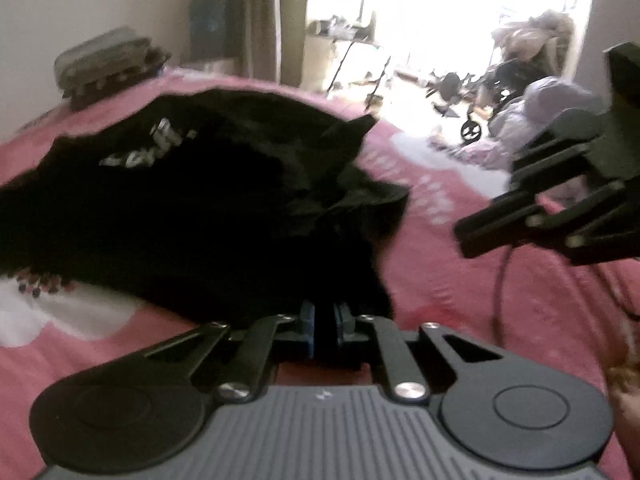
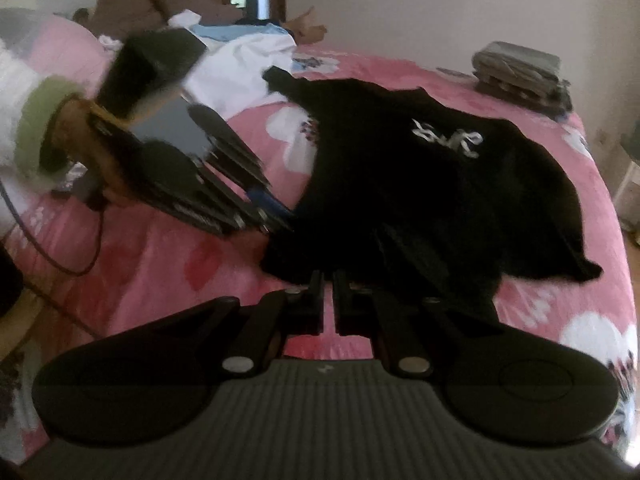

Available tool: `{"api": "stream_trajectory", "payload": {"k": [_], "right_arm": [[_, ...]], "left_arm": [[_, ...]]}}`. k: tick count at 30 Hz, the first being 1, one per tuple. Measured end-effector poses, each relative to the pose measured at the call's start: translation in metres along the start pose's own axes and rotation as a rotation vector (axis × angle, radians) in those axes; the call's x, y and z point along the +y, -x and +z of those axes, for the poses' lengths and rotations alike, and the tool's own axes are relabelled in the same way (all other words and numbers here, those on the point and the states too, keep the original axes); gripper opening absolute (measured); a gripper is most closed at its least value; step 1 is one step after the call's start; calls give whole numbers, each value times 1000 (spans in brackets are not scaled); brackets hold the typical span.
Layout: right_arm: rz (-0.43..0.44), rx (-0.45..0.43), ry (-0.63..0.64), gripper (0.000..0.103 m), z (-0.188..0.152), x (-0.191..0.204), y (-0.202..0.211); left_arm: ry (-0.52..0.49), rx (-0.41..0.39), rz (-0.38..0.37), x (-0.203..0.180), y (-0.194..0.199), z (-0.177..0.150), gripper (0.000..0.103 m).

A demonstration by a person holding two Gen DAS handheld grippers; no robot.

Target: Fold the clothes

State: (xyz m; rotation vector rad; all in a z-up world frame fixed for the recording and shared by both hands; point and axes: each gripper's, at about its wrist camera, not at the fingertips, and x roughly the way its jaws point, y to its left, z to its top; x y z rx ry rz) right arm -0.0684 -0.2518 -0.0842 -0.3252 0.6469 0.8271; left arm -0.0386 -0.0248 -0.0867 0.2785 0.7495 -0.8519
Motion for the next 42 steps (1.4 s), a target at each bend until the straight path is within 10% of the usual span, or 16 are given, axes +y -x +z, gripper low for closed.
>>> {"api": "stream_trajectory", "payload": {"k": [9, 20, 24, 33, 42], "right_arm": [[-136, -54, 409, 46, -1, 36, -1], [-101, -9, 866, 44, -19, 68, -39], [-46, 71, 731, 9, -15, 61, -50], [1, 126, 359, 4, -15, 39, -38], [-51, 107, 277, 6, -27, 40, -9]], "left_arm": [[-279, -37, -15, -60, 27, 3, 9], [-482, -24, -18, -88, 27, -6, 7], [-409, 18, -71, -82, 23, -10, 10], [40, 101, -118, -13, 22, -21, 28], [476, 108, -63, 51, 5, -26, 29]]}}
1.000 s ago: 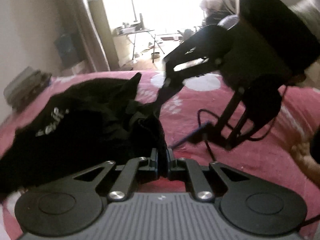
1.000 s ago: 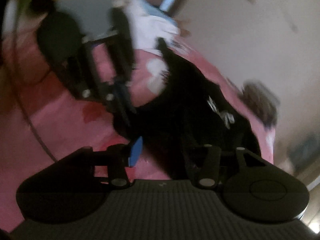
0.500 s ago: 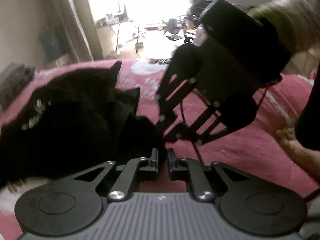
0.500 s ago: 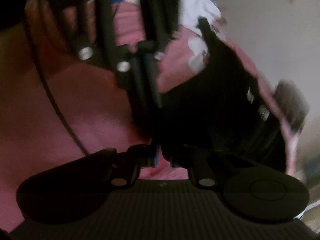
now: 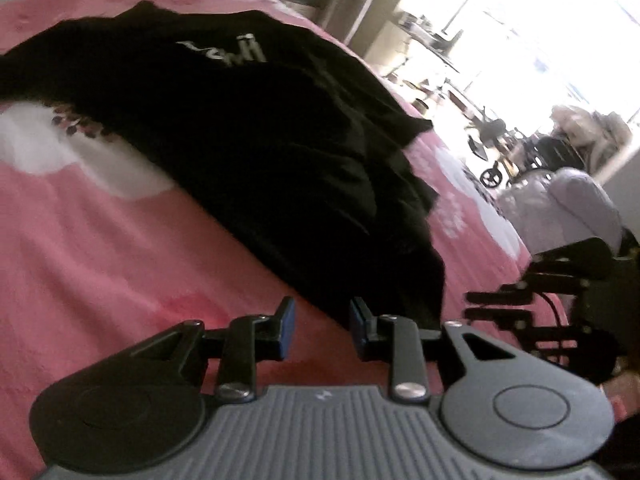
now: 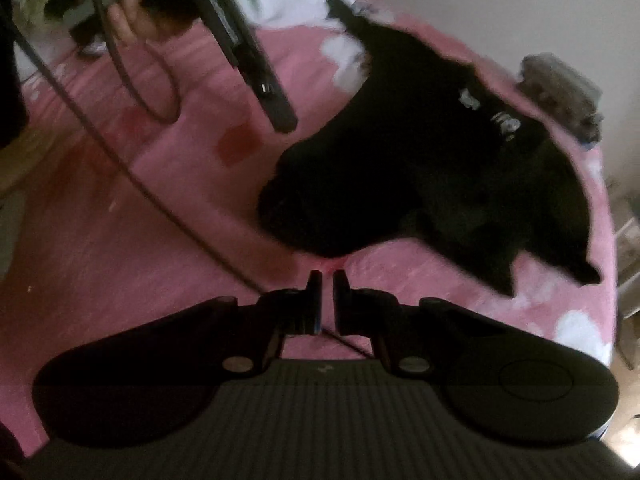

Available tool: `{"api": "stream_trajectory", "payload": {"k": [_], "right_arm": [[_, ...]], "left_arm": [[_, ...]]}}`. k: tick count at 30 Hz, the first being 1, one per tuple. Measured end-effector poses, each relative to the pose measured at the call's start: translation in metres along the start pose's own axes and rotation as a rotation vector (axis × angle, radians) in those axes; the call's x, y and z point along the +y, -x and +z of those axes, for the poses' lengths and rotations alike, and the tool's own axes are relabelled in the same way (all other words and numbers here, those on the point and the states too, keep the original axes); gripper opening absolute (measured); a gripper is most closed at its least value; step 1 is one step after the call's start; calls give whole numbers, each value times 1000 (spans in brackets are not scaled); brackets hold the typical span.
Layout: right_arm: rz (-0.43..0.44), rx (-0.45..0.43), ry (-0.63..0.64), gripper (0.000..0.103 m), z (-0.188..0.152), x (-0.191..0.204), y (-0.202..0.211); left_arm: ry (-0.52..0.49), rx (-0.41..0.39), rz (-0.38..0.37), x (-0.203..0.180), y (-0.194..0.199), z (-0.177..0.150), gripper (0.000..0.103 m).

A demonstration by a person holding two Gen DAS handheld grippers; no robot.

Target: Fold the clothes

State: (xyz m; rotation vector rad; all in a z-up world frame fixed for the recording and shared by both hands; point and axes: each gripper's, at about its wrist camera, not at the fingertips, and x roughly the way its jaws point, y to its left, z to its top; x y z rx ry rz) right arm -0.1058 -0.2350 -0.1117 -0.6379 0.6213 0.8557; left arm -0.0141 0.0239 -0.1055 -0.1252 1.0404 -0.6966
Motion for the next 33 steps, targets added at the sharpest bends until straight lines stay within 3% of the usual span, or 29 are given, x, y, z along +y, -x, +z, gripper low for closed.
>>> {"api": "stream_trajectory", "payload": {"k": [4, 9, 11, 13, 14, 15, 16, 18, 25, 29, 33], "right_arm": [[-36, -72, 2, 12, 16, -10, 3], [-47, -140, 173, 49, 34, -4, -17], [-24, -154, 211, 52, 41, -3, -32], [15, -130, 219, 52, 45, -5, -47], [28, -106, 216, 46, 46, -7, -53], [36, -86, 204, 26, 47, -9, -58], [43, -75, 164, 13, 48, -14, -60], [52, -102, 16, 3, 49, -31, -53], [1, -227, -610, 0, 15, -105, -19], [18, -322, -1011, 0, -27, -141, -14], [98, -435, -1397, 0, -81, -164, -11]], "left_arm": [[28, 16, 27, 5, -9, 7, 30], [65, 22, 41, 6, -10, 5, 30], [63, 24, 46, 5, -10, 4, 30], [65, 26, 49, 5, -8, 2, 30], [69, 25, 48, 5, -6, 1, 30], [72, 25, 47, 6, -5, 1, 31], [77, 24, 44, 7, -4, 1, 31], [84, 24, 31, 10, -3, 0, 33], [55, 27, -6, 6, -6, -1, 46], [28, 27, -19, 0, -10, 0, 47], [47, 21, -27, 0, -10, 2, 47]]}}
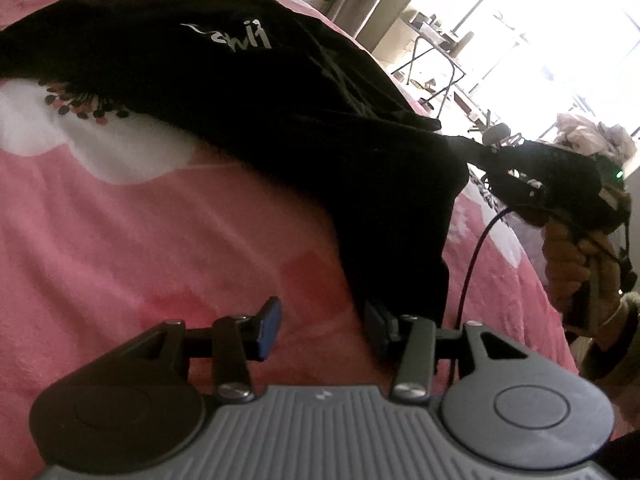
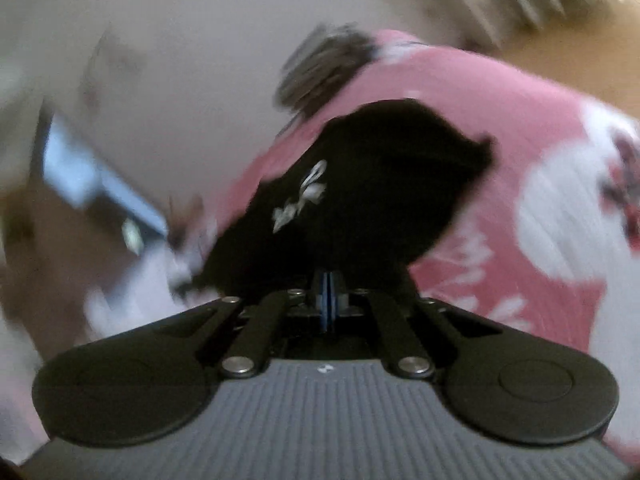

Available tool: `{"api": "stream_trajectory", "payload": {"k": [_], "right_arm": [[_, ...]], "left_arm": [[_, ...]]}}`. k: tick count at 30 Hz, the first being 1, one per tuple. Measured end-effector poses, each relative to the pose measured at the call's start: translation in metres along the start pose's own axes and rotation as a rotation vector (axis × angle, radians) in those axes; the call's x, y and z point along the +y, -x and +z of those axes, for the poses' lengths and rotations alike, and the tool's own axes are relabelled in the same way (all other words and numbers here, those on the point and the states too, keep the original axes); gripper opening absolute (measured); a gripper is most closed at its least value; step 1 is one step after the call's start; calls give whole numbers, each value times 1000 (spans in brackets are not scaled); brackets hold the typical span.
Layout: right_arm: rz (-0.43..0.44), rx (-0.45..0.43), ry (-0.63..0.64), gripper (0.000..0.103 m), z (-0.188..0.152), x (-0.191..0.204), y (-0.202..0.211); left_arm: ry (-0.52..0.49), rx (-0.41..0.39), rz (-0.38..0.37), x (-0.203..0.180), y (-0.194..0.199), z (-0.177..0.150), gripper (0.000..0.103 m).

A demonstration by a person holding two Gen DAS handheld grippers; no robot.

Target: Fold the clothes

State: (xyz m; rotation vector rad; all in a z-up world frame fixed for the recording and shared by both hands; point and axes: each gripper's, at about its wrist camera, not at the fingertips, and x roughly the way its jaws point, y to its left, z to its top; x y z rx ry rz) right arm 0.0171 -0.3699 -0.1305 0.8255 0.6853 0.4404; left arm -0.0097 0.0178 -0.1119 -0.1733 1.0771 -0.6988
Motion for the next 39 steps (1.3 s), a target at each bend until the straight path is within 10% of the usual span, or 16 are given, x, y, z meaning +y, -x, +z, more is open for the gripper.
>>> {"api": "stream_trajectory", "payload": {"k": [6, 19, 34, 39], "right_arm": [[120, 22, -102, 0, 2, -5, -8], [440, 313, 399, 0, -64, 120, -2], [557, 471, 475, 0, -109, 156, -15], [505, 504, 557, 3, -131, 162, -30]], "left_arm": [[110, -26, -50, 16, 7, 5, 47], [694, -172, -346, 101, 33, -16, 55], [771, -128, -430, 112, 28, -25, 56], [762, -119, -349, 117, 37, -29, 58]]}}
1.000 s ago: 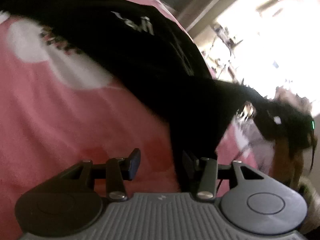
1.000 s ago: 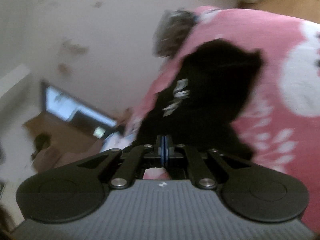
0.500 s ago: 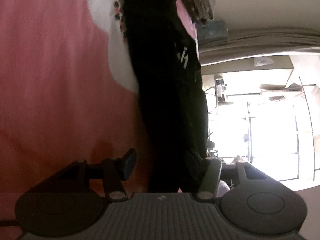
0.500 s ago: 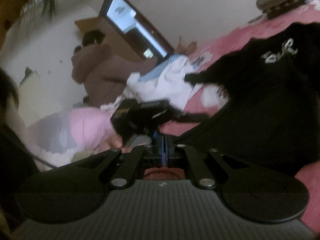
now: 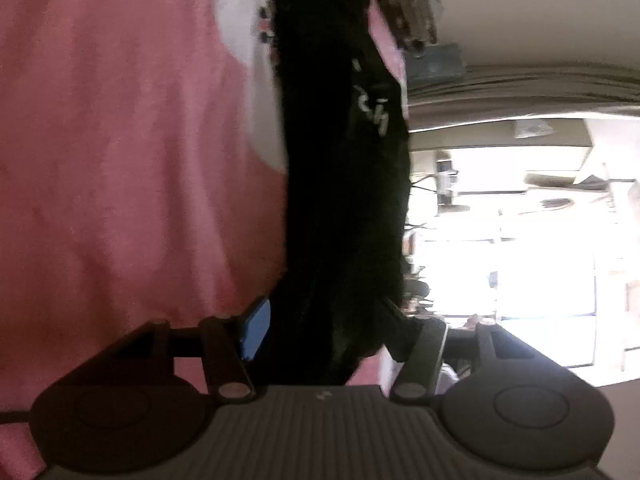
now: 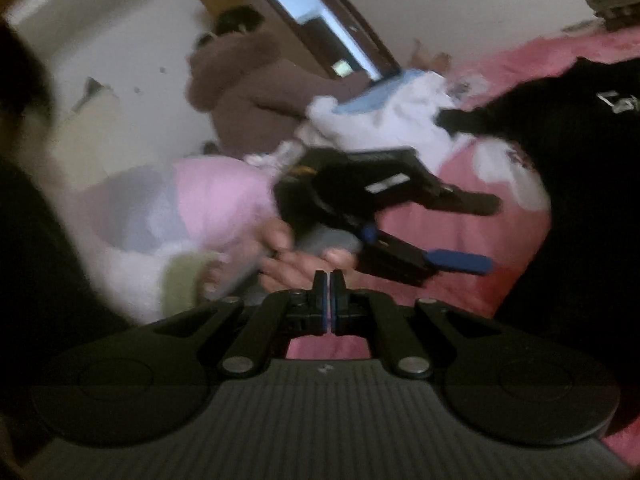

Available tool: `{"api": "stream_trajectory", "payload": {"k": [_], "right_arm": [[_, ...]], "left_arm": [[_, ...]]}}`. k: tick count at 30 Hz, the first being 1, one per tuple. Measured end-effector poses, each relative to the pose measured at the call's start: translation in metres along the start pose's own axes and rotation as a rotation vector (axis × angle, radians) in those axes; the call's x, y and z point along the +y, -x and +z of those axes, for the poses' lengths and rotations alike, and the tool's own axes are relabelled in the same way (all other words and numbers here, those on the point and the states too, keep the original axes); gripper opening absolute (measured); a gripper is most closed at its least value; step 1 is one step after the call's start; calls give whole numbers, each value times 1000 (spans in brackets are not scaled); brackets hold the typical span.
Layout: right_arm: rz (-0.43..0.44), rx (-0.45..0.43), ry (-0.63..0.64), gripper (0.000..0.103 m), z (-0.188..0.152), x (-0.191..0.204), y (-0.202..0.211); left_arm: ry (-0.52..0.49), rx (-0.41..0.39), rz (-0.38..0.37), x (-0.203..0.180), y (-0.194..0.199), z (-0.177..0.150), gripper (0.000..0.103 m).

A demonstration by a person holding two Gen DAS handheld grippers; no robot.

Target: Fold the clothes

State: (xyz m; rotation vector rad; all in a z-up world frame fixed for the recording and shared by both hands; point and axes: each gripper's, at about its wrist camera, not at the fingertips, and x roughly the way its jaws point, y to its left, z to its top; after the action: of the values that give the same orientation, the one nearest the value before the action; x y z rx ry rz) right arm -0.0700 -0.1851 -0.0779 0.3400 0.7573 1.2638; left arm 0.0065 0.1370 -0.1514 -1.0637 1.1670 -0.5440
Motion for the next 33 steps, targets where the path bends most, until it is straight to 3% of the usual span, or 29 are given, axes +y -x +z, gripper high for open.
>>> {"api": "stream_trajectory", "payload": {"k": [5, 7, 9, 11, 14, 15, 16, 17, 20, 23, 26, 30, 33], "right_arm": [[-109, -74, -142, 5, 2, -33, 42], [-206, -110, -199, 7, -2, -47, 67], [-321, -143, -254, 23, -6, -62, 92], [-418, -145, -333, 30, -14, -76, 107], [-480, -90, -423, 31, -28, -93, 103], [-480, -64, -437, 31, -31, -96, 96], [-478, -36, -444, 31, -34, -99, 87], [-473, -6, -442, 31, -36, -101, 77], [-527, 46, -322, 30, -39, -92, 47], [-608, 99, -133, 10, -36, -74, 28], [-668, 102, -46, 5, -30, -63, 34], [-937, 100, 186, 5, -14, -46, 67], [-1215, 113, 356, 5, 0, -41, 97]], "left_arm": [[-121, 55, 69, -15, -8, -9, 66], [-181, 93, 88, -23, -17, -13, 68], [-228, 133, 103, -31, -28, -16, 68], [-283, 162, 142, -38, -39, -20, 67], [-379, 175, 240, -47, -52, -28, 48], [-408, 168, 273, -49, -54, -31, 32], [-432, 157, 299, -51, -55, -33, 7], [-453, 146, 324, -53, -56, -35, 0], [-448, 71, 325, -57, -43, -34, 1], [-438, -42, 285, -66, -13, -28, 0], [-425, -115, 278, -75, 18, -18, 0], [-445, -160, 317, -81, 50, -11, 0], [-434, -172, 315, -77, 68, -16, 0]]}}
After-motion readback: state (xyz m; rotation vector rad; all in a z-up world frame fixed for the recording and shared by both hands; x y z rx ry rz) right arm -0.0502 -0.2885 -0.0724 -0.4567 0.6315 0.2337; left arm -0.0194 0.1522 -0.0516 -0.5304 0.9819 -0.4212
